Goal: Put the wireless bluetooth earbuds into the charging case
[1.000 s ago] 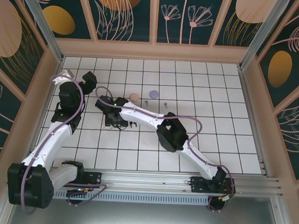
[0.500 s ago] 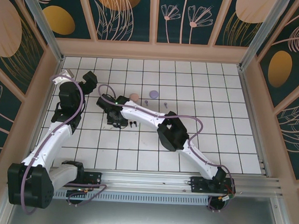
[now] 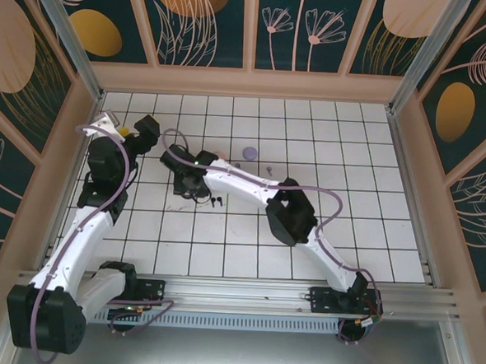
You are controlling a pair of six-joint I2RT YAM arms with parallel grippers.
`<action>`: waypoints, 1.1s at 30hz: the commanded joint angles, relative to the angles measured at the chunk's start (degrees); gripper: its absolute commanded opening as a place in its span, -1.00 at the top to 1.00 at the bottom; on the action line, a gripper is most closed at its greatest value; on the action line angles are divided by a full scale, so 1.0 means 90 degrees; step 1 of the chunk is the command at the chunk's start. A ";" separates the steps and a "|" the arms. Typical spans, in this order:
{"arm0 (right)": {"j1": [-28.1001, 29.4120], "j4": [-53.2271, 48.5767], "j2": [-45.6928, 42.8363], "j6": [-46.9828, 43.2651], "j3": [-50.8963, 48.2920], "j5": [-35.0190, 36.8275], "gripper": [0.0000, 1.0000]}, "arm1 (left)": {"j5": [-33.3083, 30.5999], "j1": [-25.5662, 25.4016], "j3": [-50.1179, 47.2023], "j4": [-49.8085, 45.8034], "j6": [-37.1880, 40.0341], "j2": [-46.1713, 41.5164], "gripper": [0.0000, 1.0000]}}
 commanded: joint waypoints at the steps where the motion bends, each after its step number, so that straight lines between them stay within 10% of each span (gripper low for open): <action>1: -0.0436 0.0533 -0.0994 -0.0268 -0.0445 -0.0003 0.26 | 0.0663 0.0047 -0.0208 0.0125 -0.0073 -0.0277 -0.85; 8: -0.1329 0.1274 -0.1935 -0.0446 -0.1583 -0.0427 0.27 | 0.1707 0.0047 -0.0965 0.0854 -0.0465 -0.0457 -0.83; 17: -0.1965 0.2183 -0.2490 0.0145 -0.2235 -0.1178 0.27 | 0.3379 -0.0036 -0.2293 0.4290 -0.1700 0.0883 -0.69; 33: -0.1688 0.2709 -0.2018 0.1177 -0.1806 -0.1739 0.28 | 0.3394 -0.0842 -0.2179 0.6051 -0.1277 0.2599 -0.16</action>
